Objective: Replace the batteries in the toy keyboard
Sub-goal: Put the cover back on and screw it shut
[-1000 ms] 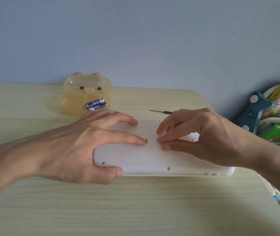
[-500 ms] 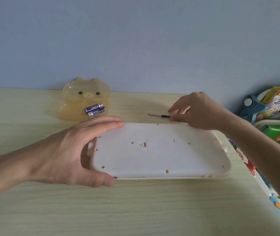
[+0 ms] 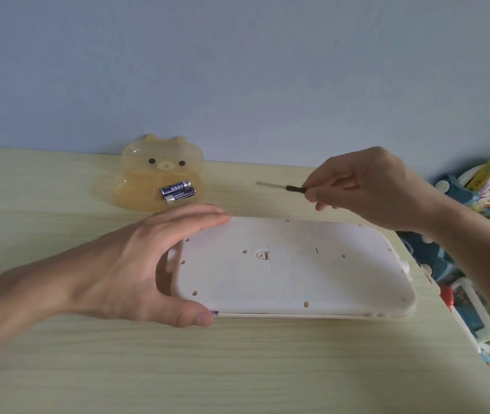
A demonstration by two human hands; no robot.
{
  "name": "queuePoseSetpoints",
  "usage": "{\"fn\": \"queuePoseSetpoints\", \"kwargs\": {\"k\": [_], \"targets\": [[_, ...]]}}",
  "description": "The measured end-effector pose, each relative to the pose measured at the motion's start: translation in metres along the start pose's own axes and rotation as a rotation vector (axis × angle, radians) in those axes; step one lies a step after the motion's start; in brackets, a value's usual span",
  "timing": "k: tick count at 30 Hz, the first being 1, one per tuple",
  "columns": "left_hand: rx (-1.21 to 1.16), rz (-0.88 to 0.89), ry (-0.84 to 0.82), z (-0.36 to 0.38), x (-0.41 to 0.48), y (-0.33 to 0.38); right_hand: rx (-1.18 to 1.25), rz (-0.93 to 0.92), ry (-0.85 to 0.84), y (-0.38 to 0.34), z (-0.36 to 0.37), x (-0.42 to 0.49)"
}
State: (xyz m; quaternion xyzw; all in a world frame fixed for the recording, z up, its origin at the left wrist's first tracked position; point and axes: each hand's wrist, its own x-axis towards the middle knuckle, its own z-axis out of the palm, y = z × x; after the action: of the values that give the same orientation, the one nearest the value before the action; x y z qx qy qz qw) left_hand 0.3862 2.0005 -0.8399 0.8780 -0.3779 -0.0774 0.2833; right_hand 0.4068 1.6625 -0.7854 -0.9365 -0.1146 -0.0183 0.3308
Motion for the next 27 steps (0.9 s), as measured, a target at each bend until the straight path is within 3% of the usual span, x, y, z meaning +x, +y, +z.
{"fn": "queuePoseSetpoints", "kwargs": {"k": [7,27], "targets": [[0.003,0.001,0.016,0.0,0.001,-0.001,0.08,-0.185,-0.149,-0.03,-0.007,-0.032],[0.006,-0.003,0.018,0.0,0.001,0.0,-0.01,-0.29,-0.144,-0.037,-0.008,-0.028]]}}
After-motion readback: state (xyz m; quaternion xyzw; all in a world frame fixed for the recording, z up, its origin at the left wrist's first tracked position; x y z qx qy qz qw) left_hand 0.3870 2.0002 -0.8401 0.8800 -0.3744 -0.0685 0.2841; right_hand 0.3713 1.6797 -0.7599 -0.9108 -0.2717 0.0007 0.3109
